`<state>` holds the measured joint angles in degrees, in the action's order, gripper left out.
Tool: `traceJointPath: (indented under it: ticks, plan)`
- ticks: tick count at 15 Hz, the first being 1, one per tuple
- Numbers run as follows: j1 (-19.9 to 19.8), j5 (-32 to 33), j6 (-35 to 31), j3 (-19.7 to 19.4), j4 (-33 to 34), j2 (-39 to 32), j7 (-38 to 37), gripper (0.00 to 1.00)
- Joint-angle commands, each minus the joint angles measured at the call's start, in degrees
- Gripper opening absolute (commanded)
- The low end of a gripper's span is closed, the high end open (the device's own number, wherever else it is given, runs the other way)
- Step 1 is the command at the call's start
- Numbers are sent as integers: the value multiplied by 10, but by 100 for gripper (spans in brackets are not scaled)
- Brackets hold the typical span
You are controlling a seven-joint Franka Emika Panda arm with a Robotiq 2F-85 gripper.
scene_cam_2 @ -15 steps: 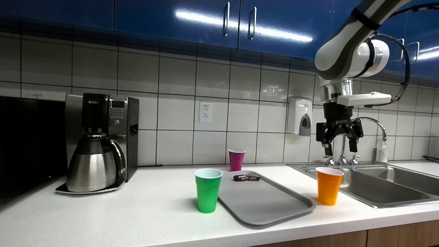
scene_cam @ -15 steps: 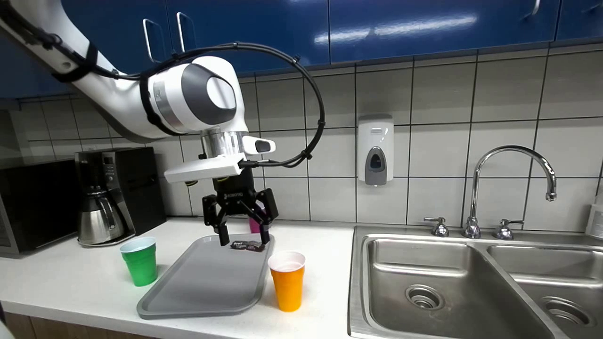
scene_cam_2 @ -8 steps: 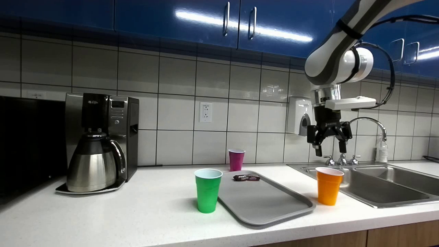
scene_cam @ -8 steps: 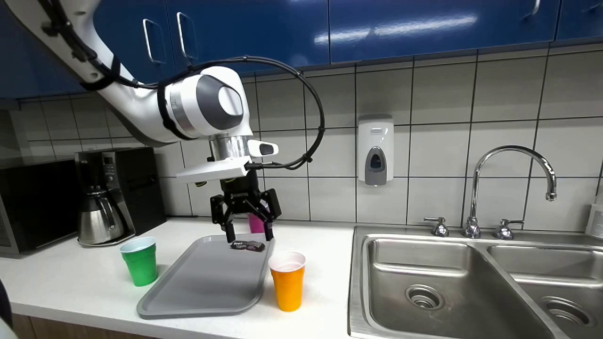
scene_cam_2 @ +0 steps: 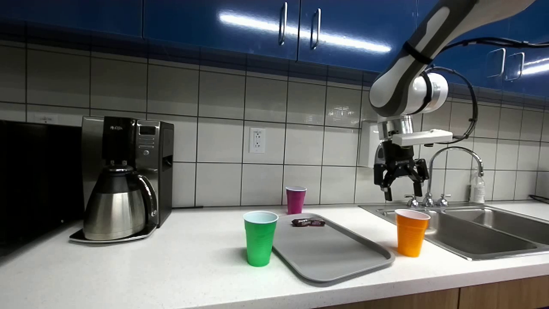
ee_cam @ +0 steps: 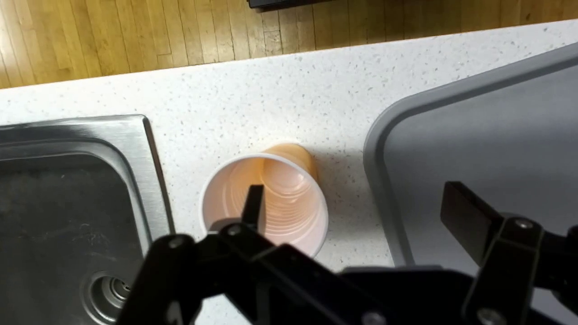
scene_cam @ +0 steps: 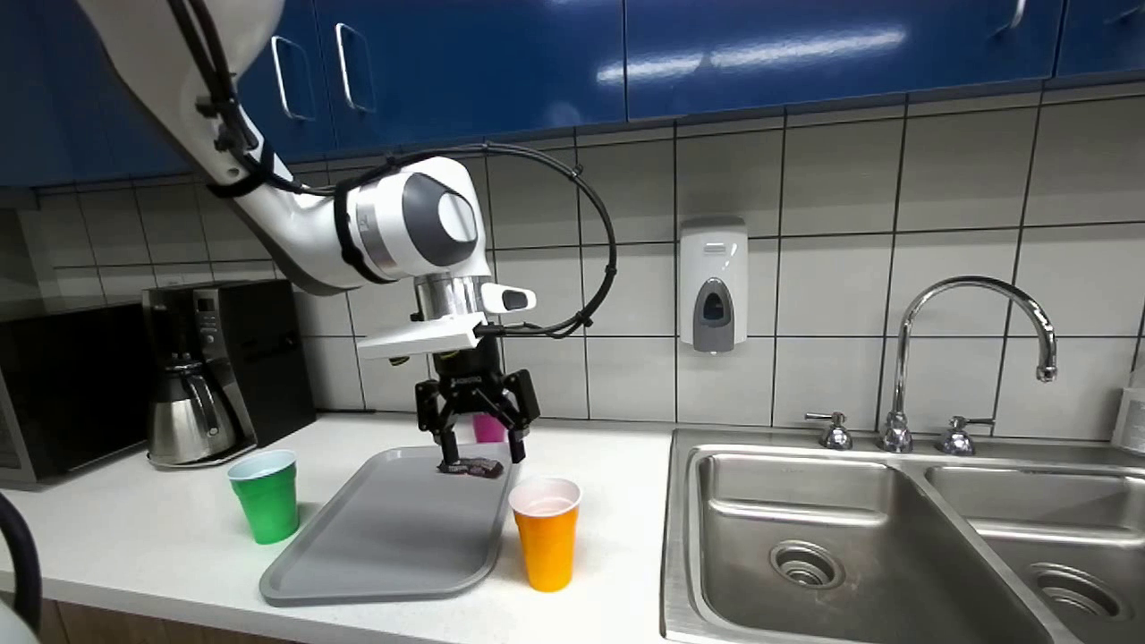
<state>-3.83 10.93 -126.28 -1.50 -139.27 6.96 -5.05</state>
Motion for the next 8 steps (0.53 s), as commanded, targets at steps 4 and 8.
traceJointPath:
  ticks: [4,8]
  plan:
    - [0,13,-7,-3,43,-61,-40,100]
    - [1,16,-12,-10,56,-89,-46,100]
